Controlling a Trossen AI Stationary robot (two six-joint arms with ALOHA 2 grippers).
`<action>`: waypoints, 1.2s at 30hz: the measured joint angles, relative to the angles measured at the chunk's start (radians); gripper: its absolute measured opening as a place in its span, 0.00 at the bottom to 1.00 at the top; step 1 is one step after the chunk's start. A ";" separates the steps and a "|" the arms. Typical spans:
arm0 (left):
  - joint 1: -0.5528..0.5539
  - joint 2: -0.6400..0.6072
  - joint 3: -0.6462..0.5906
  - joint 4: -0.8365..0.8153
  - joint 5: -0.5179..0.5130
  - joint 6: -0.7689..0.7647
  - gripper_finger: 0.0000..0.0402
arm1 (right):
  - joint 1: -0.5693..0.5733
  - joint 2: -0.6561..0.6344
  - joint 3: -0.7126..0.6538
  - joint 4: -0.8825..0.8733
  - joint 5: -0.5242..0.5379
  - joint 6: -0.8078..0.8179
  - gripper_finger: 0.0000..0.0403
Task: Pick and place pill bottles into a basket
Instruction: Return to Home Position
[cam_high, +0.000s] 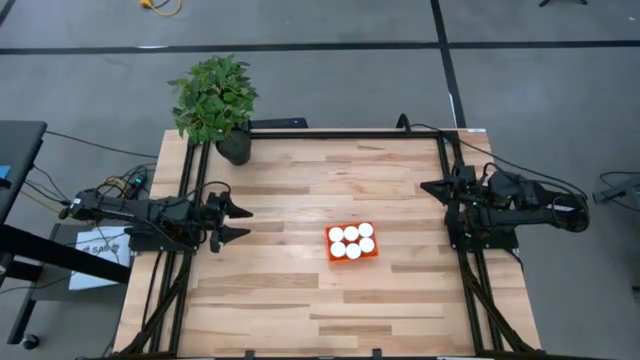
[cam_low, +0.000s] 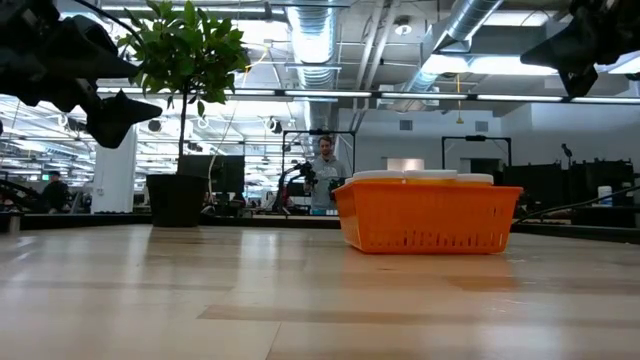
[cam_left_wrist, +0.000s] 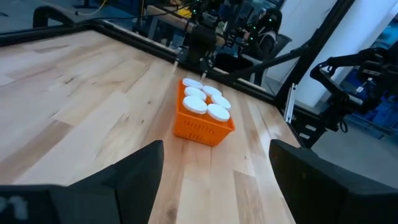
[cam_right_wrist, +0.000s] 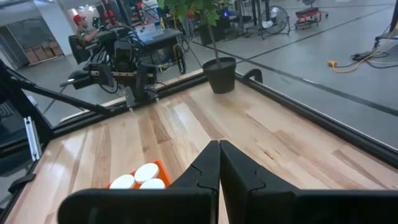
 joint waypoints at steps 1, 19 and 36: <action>0.000 0.000 0.000 0.000 0.000 0.000 0.70 | 0.000 0.000 0.000 0.000 0.000 0.000 0.00; 0.000 0.000 0.000 -0.006 0.021 0.002 0.70 | 0.000 0.000 0.000 0.000 0.000 0.000 0.00; 0.000 0.000 0.000 -0.007 0.022 0.002 0.70 | 0.000 0.000 0.000 0.000 0.000 0.000 0.00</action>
